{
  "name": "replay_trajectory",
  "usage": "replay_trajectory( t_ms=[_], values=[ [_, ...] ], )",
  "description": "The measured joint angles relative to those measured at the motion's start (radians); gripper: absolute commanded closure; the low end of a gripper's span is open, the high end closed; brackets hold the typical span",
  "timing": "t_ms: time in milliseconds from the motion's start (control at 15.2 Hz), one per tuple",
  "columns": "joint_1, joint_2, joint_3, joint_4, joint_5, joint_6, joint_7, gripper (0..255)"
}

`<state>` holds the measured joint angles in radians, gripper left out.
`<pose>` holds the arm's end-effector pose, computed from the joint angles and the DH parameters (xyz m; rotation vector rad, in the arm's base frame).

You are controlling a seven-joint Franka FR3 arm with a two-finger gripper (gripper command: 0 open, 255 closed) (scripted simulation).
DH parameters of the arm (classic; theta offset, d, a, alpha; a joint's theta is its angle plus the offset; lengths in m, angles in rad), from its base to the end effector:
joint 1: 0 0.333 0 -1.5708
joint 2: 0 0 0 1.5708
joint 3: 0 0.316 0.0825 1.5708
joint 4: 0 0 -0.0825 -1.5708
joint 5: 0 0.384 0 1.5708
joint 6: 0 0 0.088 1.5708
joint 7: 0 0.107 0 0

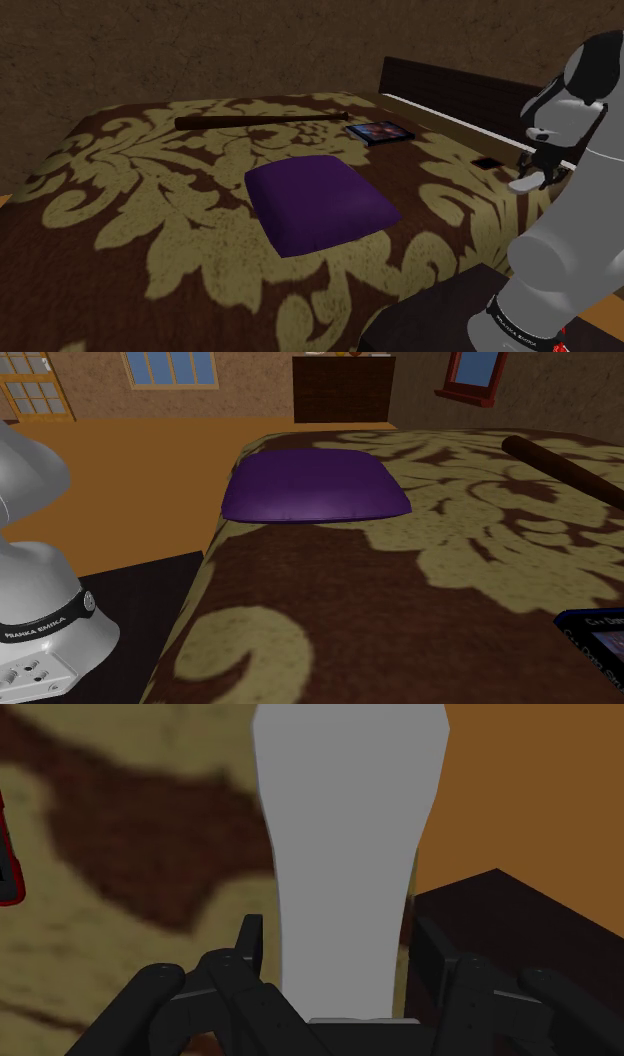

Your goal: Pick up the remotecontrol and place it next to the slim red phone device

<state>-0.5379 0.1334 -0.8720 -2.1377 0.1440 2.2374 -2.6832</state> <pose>0.0988 -0.5453 0.3668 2.5837 1.7492 0.0036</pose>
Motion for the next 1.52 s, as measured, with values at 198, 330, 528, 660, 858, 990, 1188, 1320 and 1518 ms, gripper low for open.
replay_trajectory(
  t_ms=[198, 330, 528, 660, 858, 990, 1188, 1320, 1518],
  values=[
    [-0.011, 0.033, 0.009, -0.013, 0.036, 0.033, -0.026, 255],
    [-0.016, 0.045, 0.013, -0.018, 0.049, 0.046, -0.036, 255],
    [-0.017, 0.05, 0.015, -0.02, 0.054, 0.05, -0.039, 255],
    [-0.017, 0.05, 0.015, -0.02, 0.055, 0.05, -0.039, 255],
    [-0.017, 0.05, 0.015, -0.02, 0.055, 0.05, -0.039, 0],
    [-0.017, 0.05, 0.015, -0.02, 0.055, 0.05, -0.039, 0],
    [-0.011, 0.037, 0.011, -0.017, 0.041, 0.04, -0.029, 0],
    [0.009, -0.024, -0.008, -0.009, -0.02, -0.004, 0.012, 0],
    [0.014, -0.044, -0.013, 0.026, -0.045, -0.051, 0.03, 0]
  ],
)
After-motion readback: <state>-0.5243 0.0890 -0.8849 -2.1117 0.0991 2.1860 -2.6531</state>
